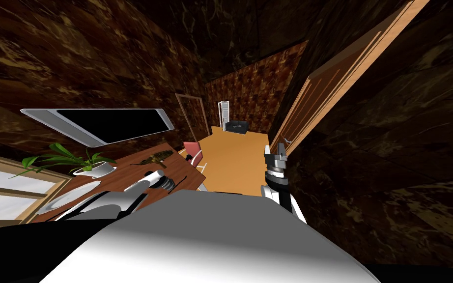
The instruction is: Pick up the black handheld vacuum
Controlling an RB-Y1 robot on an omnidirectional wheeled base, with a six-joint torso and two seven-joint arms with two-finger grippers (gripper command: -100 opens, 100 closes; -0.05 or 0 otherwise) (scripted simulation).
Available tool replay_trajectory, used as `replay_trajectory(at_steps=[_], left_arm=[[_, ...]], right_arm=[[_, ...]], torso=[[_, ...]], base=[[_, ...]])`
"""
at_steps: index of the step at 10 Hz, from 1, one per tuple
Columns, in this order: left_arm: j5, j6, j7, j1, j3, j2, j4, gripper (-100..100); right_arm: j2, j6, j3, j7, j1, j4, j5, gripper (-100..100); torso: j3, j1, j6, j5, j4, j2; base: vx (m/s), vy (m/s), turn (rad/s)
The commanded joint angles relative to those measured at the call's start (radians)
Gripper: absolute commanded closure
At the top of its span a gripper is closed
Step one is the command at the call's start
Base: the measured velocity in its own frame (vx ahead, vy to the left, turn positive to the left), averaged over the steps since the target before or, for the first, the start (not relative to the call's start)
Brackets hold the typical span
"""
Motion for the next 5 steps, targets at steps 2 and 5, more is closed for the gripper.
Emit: replay_trajectory(at_steps=[2, 5], left_arm=[[-0.062, 0.029, 0.069, 0.024, 0.029, -0.021, -0.067, 100], [-0.114, 0.052, 0.126, 0.030, 0.056, -0.038, -0.108, 100]], right_arm=[[0.000, 0.000, 0.000, 0.000, 0.000, 0.000, 0.000, 0], [0.000, 0.000, 0.000, 0.000, 0.000, 0.000, 0.000, 0]], torso=[[-0.002, -0.003, -0.001, -0.001, -0.001, -0.003], [-0.003, -0.005, 0.000, 0.000, -0.001, -0.006]], base=[[-0.063, 0.025, -0.035], [-0.048, 0.035, -0.060]])
